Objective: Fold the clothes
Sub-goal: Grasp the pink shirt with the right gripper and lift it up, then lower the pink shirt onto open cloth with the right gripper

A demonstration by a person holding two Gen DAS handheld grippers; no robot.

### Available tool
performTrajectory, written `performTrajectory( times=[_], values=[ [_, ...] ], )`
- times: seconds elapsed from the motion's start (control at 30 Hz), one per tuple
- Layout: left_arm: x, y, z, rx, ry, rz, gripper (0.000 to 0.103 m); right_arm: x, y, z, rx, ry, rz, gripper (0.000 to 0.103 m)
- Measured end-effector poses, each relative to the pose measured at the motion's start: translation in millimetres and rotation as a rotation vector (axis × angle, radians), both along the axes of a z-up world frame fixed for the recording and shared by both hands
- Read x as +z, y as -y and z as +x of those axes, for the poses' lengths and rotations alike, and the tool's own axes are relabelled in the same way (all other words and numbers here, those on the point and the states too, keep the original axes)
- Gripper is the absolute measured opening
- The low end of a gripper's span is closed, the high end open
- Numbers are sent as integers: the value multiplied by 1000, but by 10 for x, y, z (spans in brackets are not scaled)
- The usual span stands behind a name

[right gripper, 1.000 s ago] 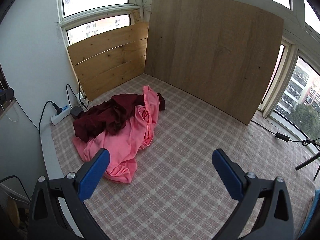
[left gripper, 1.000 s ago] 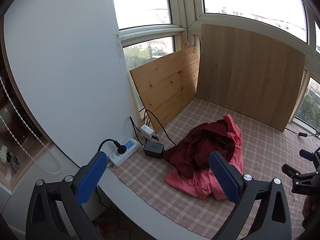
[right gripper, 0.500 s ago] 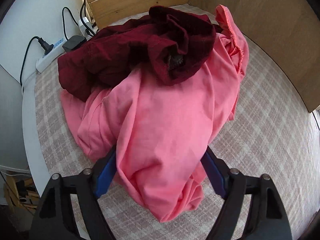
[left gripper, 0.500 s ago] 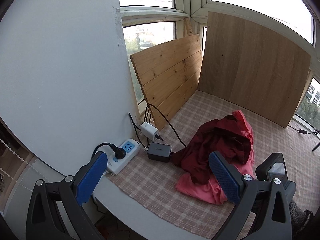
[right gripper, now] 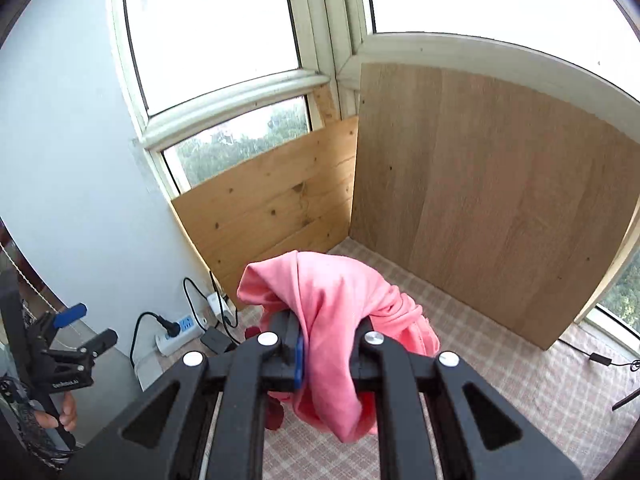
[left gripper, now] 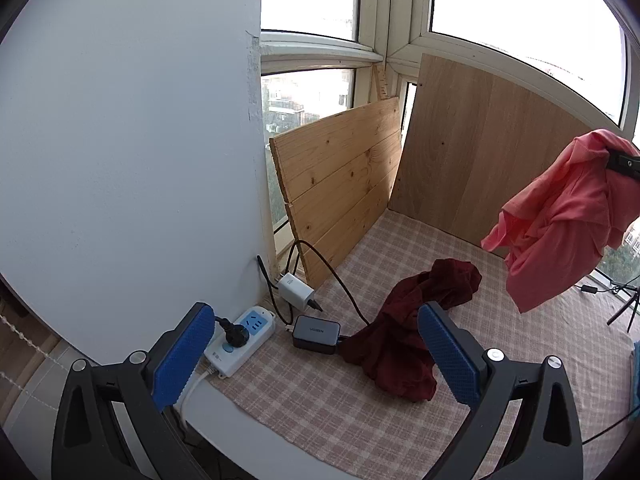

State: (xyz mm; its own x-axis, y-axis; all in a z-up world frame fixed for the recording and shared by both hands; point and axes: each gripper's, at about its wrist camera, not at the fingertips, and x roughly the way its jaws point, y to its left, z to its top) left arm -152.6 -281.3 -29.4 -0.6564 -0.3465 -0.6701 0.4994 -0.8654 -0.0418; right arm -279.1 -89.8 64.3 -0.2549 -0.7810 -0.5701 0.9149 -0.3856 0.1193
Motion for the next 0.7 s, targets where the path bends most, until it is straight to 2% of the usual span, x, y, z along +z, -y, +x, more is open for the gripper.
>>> performTrajectory(
  times=[0.07,0.13,0.23,0.3,0.33,0.37,0.4,0.5,0.53,0.6,0.63,0.7],
  values=[
    [61,-84,-88,-45,-15,-8,102,433,-251,27,-29,-66,-45,11],
    [108,-193,-197,-94,-22,-20,102,621,-537,5,-57,-74,-42,11],
    [145,-409,-379,-178,-26,-33,102,478,-1004,-117,-146,-32,29,12],
    [133,-603,-515,-248,-12,-42,102,102,-1341,-204,-231,-18,146,16],
    [112,-718,-592,-283,0,-56,102,-248,-1517,-286,-276,7,252,33],
    [82,-848,-677,-319,15,-75,102,-657,-1694,-390,-318,43,377,46],
    [44,-983,-769,-358,33,-93,102,-993,-1908,-492,-367,83,460,59],
    [-180,-1484,-1093,-475,106,-110,102,-1845,-2628,-793,-522,210,624,59],
    [-268,-1667,-1199,-522,129,-105,102,-2017,-2890,-889,-573,257,627,59],
    [-479,-2056,-1390,-630,171,-69,102,-2116,-3240,-1038,-626,331,547,59],
    [-584,-2232,-1469,-671,189,-55,102,-2146,-3304,-1076,-615,355,504,59],
    [-779,-2532,-1589,-717,216,-40,102,-2218,-3160,-1115,-559,379,471,59]
  ],
)
